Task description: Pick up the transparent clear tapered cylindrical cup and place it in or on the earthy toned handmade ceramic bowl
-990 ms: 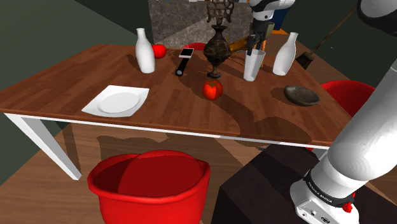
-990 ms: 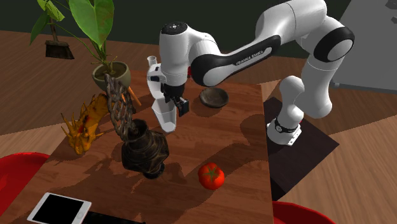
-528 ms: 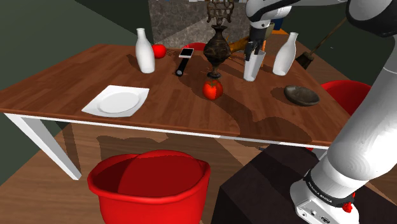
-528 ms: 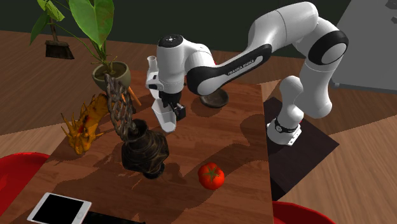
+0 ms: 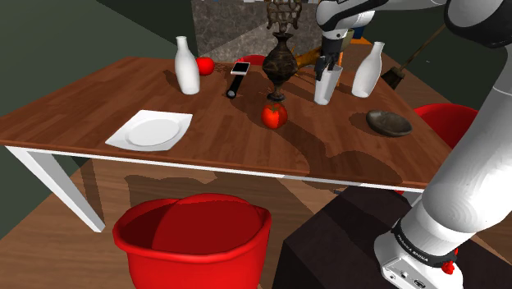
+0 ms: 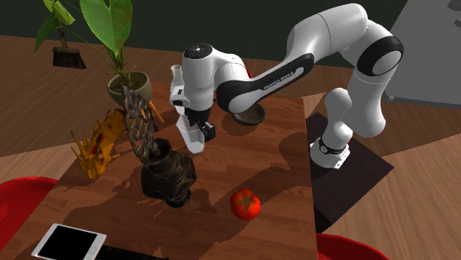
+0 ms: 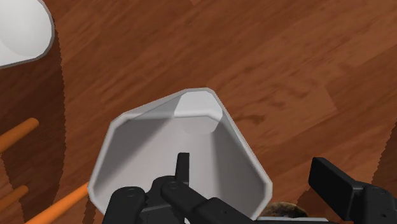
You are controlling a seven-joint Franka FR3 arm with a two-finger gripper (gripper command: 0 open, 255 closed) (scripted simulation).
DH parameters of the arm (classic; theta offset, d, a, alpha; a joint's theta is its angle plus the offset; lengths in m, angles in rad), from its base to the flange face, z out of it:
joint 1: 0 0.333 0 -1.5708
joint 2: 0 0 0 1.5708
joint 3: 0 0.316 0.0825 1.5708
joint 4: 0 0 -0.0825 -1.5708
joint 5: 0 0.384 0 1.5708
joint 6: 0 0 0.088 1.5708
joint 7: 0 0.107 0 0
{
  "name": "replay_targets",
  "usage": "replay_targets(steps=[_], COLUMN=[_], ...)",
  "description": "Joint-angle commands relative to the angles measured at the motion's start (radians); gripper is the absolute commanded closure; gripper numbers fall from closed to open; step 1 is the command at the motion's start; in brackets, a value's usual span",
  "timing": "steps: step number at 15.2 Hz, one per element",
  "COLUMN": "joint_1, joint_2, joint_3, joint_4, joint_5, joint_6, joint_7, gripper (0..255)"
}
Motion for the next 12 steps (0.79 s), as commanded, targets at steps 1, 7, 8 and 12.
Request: replay_targets(steps=[1, 7, 8, 12], joint_1=[0.000, 0.000, 0.000, 0.000], joint_2=[0.000, 0.000, 0.000, -0.005], joint_3=[0.000, 0.000, 0.000, 0.000], joint_4=[0.000, 0.000, 0.000, 0.021], joint_5=[0.000, 0.000, 0.000, -0.001], joint_6=[0.000, 0.000, 0.000, -0.025], joint_7=[0.000, 0.000, 0.000, -0.001], gripper=[255, 255, 255, 255])
